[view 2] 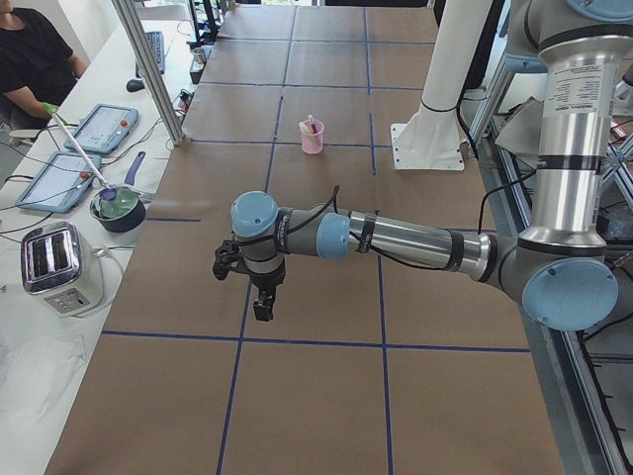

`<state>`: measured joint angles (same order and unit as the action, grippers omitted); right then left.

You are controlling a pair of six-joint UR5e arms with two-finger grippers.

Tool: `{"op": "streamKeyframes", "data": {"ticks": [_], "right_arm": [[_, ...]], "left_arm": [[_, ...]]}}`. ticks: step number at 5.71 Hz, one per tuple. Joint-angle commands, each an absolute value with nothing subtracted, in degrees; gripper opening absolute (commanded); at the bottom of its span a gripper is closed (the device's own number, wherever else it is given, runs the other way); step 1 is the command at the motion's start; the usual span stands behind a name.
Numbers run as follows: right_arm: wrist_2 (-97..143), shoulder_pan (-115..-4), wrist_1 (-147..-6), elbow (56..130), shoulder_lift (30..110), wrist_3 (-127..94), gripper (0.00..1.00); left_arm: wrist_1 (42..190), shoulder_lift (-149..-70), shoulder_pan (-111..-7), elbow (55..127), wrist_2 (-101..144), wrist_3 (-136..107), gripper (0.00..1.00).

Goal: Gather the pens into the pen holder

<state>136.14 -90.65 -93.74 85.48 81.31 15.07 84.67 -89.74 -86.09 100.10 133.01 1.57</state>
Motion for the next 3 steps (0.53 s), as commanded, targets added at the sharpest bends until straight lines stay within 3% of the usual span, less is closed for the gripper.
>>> {"op": "streamKeyframes", "data": {"ticks": [1,3], "right_arm": [[136.49,-90.88,-93.96,89.63,84.79,15.47,1.0],[136.76,-90.7,-93.61,89.82,86.66,14.5,1.0]], "left_arm": [[84.29,-89.47,-86.13,99.77,133.16,1.58,1.0],[85.07,-85.81,-86.66,99.93,133.06,1.76,1.0]]}}
